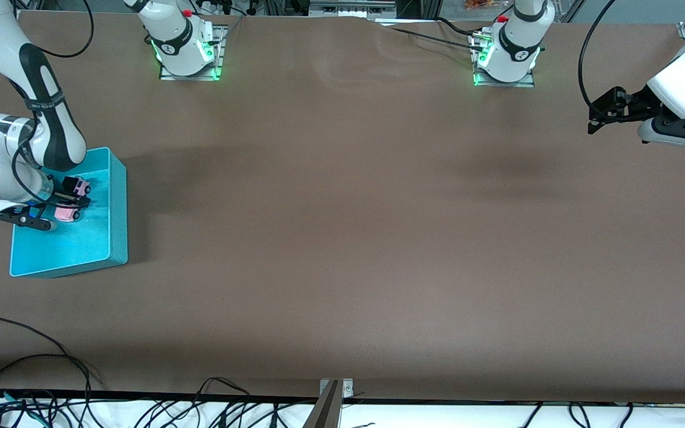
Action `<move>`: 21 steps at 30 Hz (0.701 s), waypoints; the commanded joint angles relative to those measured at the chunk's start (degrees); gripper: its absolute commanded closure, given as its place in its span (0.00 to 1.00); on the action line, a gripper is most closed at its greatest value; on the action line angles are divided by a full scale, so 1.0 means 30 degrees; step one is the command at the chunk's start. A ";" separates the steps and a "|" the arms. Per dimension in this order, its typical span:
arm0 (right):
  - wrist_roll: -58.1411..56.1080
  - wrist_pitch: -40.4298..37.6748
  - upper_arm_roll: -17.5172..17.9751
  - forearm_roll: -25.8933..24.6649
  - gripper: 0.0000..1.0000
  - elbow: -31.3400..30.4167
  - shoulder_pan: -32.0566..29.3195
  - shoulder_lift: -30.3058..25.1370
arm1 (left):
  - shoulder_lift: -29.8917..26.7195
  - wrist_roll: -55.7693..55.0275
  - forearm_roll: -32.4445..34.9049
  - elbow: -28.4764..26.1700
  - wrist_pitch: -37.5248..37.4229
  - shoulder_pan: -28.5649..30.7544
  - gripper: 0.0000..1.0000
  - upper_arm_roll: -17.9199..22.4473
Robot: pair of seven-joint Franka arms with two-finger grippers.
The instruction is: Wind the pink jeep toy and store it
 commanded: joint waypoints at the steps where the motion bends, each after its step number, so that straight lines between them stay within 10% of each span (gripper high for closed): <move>1: 0.0857 -0.0266 0.0378 -0.0329 0.00 -0.0245 0.0006 -0.0705 | 0.0242 -0.0076 0.0238 0.0592 -0.0221 -0.0016 0.00 -0.0019; 21: 0.0828 -0.5656 0.1492 -0.0241 0.00 -0.0392 0.0299 -0.6269 | 0.0242 -0.0076 0.0238 0.0592 -0.0221 -0.0016 0.00 -0.0019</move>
